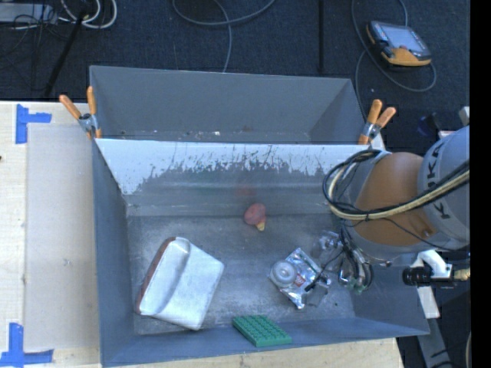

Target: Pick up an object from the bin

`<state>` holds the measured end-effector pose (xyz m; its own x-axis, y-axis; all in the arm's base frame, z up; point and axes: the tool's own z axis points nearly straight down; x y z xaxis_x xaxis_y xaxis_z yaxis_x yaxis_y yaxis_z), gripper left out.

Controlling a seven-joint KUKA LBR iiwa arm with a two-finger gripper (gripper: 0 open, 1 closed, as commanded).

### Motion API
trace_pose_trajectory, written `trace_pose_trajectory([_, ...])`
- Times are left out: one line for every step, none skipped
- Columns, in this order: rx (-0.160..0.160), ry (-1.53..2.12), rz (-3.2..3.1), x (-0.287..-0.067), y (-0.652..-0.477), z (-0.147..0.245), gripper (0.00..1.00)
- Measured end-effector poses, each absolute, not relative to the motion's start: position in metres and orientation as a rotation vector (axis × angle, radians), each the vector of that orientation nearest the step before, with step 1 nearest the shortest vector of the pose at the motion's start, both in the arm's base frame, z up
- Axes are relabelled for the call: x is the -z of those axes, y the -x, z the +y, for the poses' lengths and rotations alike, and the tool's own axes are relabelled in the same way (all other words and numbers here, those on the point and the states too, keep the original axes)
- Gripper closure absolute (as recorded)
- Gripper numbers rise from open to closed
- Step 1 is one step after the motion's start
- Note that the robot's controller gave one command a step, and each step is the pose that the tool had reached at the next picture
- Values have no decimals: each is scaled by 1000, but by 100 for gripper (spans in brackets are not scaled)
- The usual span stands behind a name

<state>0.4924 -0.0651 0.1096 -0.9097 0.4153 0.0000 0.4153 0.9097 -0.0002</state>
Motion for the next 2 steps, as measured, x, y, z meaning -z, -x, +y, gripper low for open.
trace_pose_trajectory([-1,790,-3035,-68,-485,-42,0])
trace_pose_trajectory([-2,784,-3040,-67,-485,-41,0])
